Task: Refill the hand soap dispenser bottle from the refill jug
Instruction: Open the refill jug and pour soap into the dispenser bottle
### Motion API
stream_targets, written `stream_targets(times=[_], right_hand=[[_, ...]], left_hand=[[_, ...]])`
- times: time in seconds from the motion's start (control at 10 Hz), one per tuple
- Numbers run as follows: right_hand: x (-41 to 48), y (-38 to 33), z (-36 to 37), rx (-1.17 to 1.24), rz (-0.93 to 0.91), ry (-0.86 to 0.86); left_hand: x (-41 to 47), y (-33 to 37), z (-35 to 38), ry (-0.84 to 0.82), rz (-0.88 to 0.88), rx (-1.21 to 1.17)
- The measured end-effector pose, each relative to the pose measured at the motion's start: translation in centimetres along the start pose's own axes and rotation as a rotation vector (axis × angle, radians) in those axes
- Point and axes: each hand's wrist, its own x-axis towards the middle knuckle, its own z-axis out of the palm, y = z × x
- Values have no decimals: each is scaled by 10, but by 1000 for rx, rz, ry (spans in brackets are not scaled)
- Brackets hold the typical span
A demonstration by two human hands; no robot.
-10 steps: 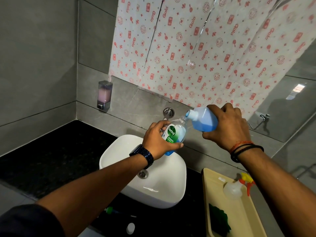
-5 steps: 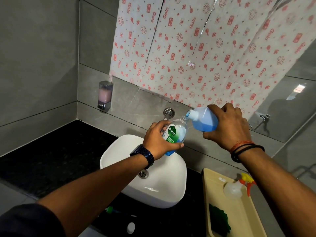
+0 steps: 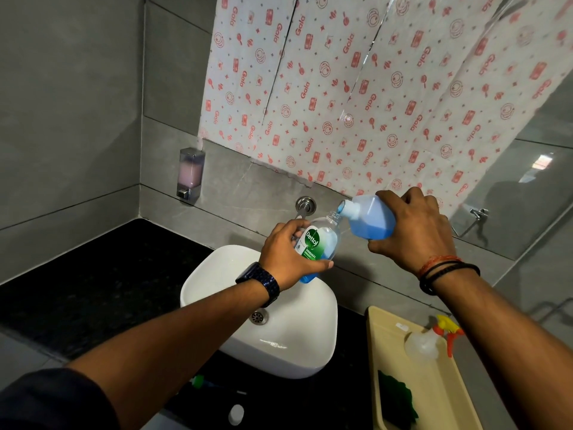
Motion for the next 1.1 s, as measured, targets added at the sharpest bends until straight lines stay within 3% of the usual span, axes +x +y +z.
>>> stream_targets(times=[1.1], right_hand=[[-1, 0, 0, 2, 7, -18]], left_hand=[[-1, 0, 1, -14, -10, -41]])
